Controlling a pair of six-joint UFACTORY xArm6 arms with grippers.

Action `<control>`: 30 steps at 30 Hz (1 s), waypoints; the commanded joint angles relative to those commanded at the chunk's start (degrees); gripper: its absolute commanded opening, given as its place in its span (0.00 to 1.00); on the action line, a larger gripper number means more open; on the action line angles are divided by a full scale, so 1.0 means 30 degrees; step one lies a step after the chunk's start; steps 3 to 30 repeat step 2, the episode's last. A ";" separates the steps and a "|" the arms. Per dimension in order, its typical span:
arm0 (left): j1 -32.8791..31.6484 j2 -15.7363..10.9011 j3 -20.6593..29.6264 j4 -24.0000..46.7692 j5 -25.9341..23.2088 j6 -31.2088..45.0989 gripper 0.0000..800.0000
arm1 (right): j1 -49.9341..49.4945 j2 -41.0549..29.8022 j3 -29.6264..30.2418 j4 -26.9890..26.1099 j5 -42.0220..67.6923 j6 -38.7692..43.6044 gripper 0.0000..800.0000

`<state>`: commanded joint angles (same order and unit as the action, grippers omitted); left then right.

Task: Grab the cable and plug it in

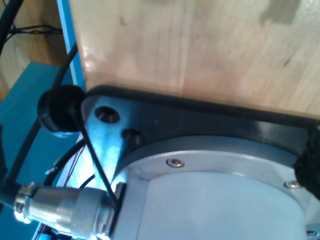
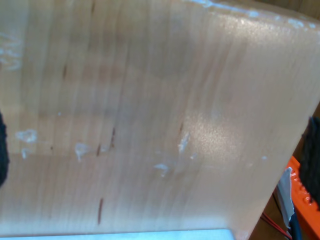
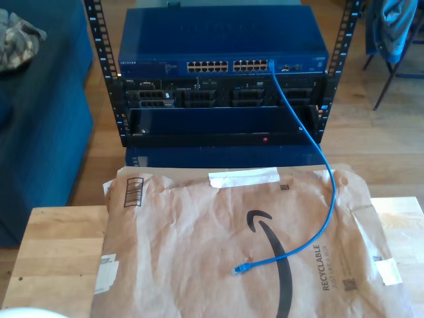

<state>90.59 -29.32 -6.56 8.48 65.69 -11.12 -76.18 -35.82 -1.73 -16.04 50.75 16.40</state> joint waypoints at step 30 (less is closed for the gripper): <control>0.0000 -0.0029 0.0000 0.0000 0.0000 0.0000 1.00 | 0.0000 0.0000 0.0000 0.0000 0.0000 0.0000 1.00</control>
